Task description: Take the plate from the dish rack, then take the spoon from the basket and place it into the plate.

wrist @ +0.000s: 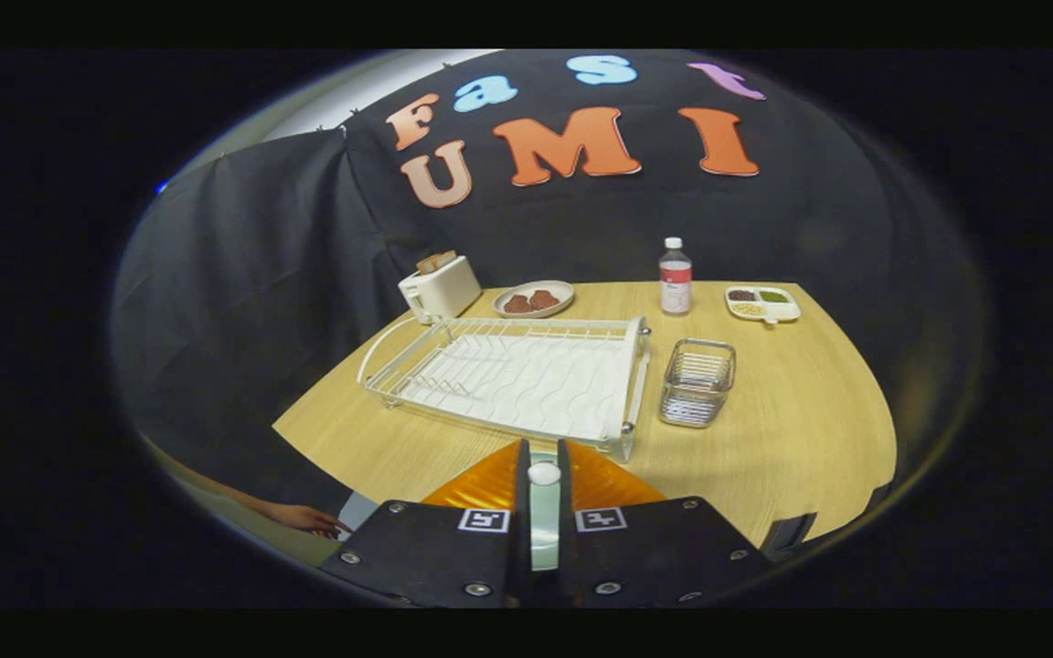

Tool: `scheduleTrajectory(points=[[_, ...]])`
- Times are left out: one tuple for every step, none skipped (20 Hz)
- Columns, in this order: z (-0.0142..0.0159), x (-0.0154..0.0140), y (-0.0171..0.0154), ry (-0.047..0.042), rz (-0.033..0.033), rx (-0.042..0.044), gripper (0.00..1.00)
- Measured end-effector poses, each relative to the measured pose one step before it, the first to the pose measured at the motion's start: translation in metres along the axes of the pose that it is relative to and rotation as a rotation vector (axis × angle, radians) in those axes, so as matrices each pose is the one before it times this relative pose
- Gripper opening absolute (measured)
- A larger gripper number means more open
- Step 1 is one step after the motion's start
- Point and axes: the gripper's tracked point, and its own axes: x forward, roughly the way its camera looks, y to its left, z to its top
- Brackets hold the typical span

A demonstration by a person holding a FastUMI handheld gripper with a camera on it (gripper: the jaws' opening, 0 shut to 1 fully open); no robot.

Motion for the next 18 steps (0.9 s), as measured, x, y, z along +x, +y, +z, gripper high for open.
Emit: scheduleTrajectory(points=[[-0.00168,0.00531,0.00443,0.00483,0.01405,-0.00604,0.12],[-0.00123,0.00487,0.00434,0.00530,0.01456,-0.01196,0.12],[-0.00212,0.00526,0.00155,0.00593,0.00390,-0.01353,0.12],[-0.00192,0.00514,0.00106,0.00730,0.00388,-0.01558,0.12],[-0.00313,0.00516,0.00084,0.00908,0.00165,-0.01199,0.12],[-0.00174,0.00377,0.00170,0.00714,0.00375,-0.00823,0.12],[-0.00068,0.00347,-0.00021,0.00186,-0.00212,-0.00950,0.12],[-0.00052,0.00270,-0.00071,0.00033,-0.00504,-0.01193,0.12],[-0.00081,0.00277,0.00138,0.00018,0.00244,-0.00562,0.12],[0.00284,0.00200,0.00091,-0.01112,-0.00035,0.00213,0.12],[0.00034,0.00143,-0.00020,-0.00137,-0.00058,-0.00348,0.12],[0.00096,0.00191,-0.00041,-0.00370,-0.00005,-0.00145,0.12],[0.00122,0.00238,-0.00073,-0.00358,-0.00285,-0.00204,0.12],[0.00076,0.00212,-0.00110,-0.00271,-0.00182,-0.00135,0.12],[-0.00121,0.00136,-0.00073,0.00286,-0.00281,-0.00138,0.12],[-0.00108,0.00086,-0.00092,0.00405,-0.00132,0.00410,0.12],[-0.00049,0.00012,-0.00127,0.00169,-0.00253,0.00416,0.12],[-0.00160,-0.00068,-0.00112,0.00488,0.00032,0.00951,0.12]])
